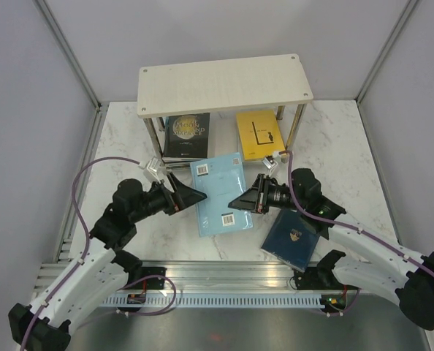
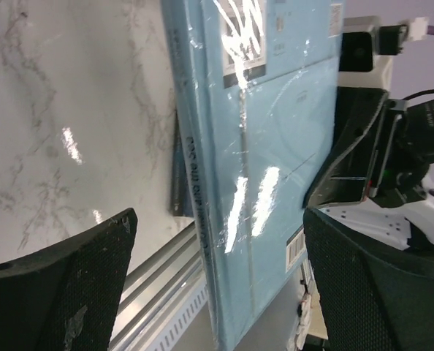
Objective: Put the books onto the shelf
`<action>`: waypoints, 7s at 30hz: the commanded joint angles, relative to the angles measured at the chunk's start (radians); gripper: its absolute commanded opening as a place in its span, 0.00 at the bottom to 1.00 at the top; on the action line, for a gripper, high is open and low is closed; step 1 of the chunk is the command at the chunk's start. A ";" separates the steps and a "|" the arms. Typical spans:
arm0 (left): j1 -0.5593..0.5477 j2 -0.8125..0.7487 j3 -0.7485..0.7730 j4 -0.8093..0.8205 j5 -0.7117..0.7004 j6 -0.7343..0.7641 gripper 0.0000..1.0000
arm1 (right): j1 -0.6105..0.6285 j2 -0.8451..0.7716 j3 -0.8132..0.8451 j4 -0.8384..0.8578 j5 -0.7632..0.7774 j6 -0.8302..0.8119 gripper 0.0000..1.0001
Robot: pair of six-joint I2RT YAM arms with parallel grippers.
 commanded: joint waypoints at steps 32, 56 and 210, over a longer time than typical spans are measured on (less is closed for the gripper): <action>0.007 0.090 0.255 0.205 -0.160 -0.266 0.02 | 0.002 -0.023 -0.011 0.343 -0.036 0.267 0.72; 0.007 -0.030 0.182 0.085 -0.321 -0.320 0.02 | 0.010 0.116 0.190 0.569 0.088 0.421 0.26; -0.537 1.223 0.191 0.781 0.159 -0.059 0.89 | -0.380 0.158 -0.227 -0.542 0.192 -0.151 0.96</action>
